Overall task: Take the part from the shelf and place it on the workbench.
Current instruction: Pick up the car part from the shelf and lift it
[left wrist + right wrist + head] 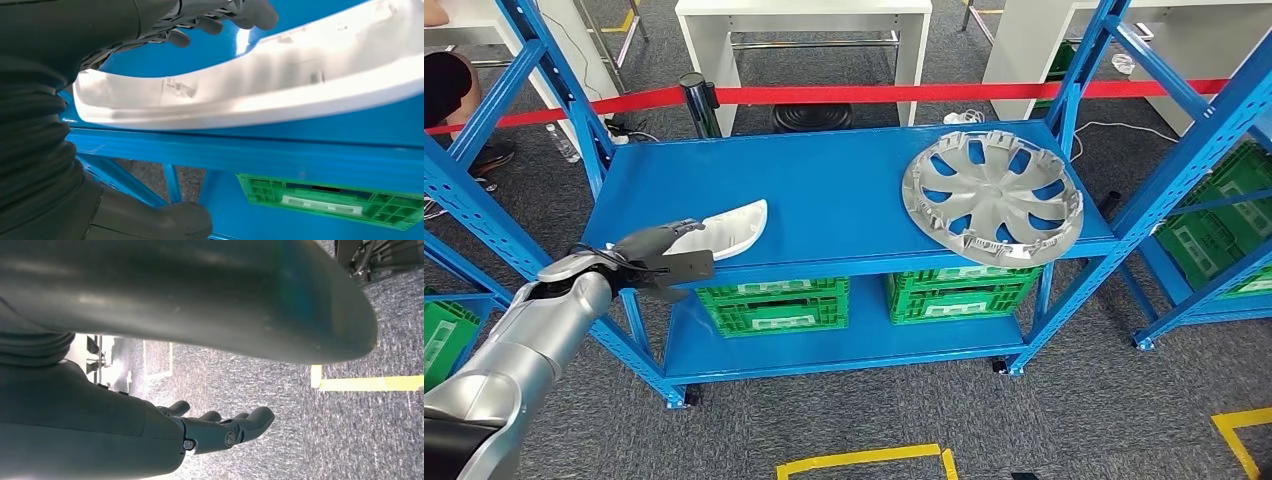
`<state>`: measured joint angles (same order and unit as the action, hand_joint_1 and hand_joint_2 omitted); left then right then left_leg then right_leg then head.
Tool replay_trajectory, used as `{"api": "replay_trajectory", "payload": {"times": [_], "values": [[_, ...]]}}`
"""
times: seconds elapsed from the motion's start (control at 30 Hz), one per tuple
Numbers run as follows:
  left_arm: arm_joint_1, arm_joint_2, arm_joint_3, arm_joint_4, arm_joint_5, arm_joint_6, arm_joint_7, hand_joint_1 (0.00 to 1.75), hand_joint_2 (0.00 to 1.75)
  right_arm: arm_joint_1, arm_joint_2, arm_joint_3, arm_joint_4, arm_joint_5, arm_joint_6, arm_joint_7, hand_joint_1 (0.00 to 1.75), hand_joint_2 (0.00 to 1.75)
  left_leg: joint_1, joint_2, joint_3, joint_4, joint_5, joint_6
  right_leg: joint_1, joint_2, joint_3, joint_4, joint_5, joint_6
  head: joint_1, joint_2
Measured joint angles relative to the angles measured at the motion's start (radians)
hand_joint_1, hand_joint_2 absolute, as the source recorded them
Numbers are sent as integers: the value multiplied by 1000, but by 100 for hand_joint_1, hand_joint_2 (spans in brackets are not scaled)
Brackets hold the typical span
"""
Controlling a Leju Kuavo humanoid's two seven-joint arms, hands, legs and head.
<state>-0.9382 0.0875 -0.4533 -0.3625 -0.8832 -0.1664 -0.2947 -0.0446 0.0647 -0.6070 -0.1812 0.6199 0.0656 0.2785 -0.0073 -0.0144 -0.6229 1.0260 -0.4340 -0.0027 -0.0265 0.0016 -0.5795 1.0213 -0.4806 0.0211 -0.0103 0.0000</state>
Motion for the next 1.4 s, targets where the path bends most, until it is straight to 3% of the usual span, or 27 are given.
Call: {"api": "replay_trajectory", "payload": {"times": [0.27,0.4,0.9,1.4], "values": [[44,-35,-34,-10,-28,143,76,7,175,-1,0,-14,0,0,-3,0,0,0,0,0,1,-1,1,0,0,0,0,1,0,0,0,0],[54,-43,-41,-11,-29,149,82,175,175,-1,0,-16,0,1,-3,0,0,0,0,0,1,-1,1,0,0,0,-1,1,0,0,0,0],[80,-72,-53,-13,-18,273,85,175,175,-3,0,-20,0,6,-6,0,0,0,0,0,1,-1,1,0,0,0,1,1,-1,1,0,0],[79,-94,-59,-13,-9,293,78,175,175,-4,0,-40,0,3,-13,0,0,0,0,0,2,-1,1,0,0,0,1,1,-1,1,0,0]]}}
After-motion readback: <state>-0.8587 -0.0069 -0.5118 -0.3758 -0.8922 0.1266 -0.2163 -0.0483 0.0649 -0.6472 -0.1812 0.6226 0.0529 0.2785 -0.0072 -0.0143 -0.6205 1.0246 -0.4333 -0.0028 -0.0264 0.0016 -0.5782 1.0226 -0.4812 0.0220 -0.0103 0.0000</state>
